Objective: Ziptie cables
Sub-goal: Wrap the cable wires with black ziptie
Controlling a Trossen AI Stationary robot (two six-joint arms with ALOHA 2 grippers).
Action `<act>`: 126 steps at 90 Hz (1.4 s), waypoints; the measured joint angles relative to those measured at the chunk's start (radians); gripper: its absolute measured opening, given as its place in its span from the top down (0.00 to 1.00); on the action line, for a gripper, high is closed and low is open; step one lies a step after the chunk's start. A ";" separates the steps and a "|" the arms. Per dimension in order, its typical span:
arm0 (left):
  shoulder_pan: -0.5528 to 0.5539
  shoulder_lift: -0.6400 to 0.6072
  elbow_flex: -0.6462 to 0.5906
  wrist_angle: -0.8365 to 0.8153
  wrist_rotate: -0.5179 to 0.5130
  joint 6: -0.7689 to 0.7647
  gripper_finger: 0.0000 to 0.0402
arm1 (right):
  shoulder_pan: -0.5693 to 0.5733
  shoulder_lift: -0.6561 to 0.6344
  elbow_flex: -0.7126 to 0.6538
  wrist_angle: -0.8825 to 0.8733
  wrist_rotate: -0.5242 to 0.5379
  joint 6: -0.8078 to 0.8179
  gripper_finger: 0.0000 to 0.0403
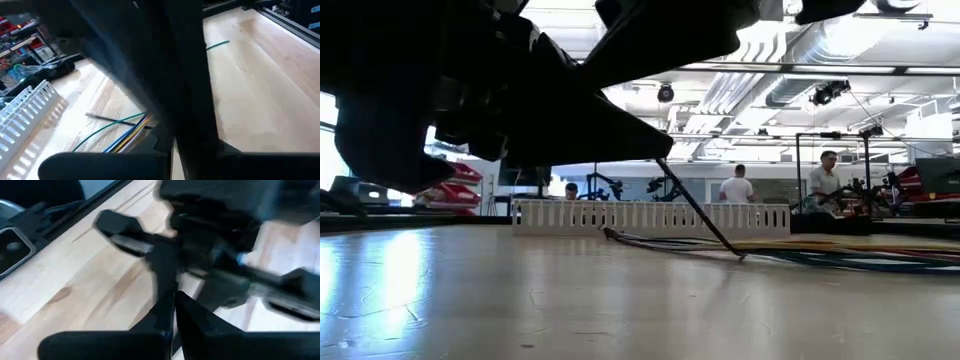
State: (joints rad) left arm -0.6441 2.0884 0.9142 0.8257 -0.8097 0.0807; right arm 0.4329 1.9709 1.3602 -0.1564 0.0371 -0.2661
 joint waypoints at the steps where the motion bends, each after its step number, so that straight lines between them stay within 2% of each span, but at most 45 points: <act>1: 0.000 0.000 0.000 0.000 0.000 -0.001 1.00 | 0.001 0.000 0.000 -0.002 0.003 0.001 1.00; 36: 0.018 -0.001 0.000 -0.045 0.039 -0.085 1.00 | 0.042 -0.082 0.000 -0.125 0.163 0.050 1.00; 48: 0.021 -0.001 0.002 -0.049 0.043 -0.087 1.00 | 0.053 -0.082 0.000 -0.171 0.168 0.102 1.00; 58: 0.027 -0.001 0.003 -0.055 0.093 -0.089 1.00 | 0.064 -0.080 0.000 -0.177 0.177 0.145 1.00; 75: 0.046 -0.008 0.016 -0.106 0.185 -0.131 1.00 | 0.080 -0.079 -0.014 -0.288 0.321 0.384 1.00; 86: 0.070 -0.008 0.075 -0.248 0.271 -0.160 1.00 | 0.081 -0.102 -0.102 -0.327 0.383 0.578 1.00; 96: 0.098 -0.009 0.151 -0.422 0.356 -0.194 1.00 | 0.086 -0.177 -0.209 -0.310 0.430 0.739 1.00; 107: 0.125 -0.009 0.213 -0.569 0.399 -0.208 1.00 | 0.085 -0.282 -0.364 -0.161 0.443 0.846 0.98; 117: 0.156 -0.010 0.236 -0.604 0.464 -0.210 1.00 | 0.090 -0.354 -0.539 0.212 0.404 0.805 0.92; 126: 0.178 -0.010 0.245 -0.612 0.502 -0.210 1.00 | 0.105 -0.358 -0.673 0.551 0.355 0.725 0.83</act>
State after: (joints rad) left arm -0.4657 2.0789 1.1590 0.2139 -0.3079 -0.1298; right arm 0.5382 1.6131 0.6871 0.3943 0.3920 0.4586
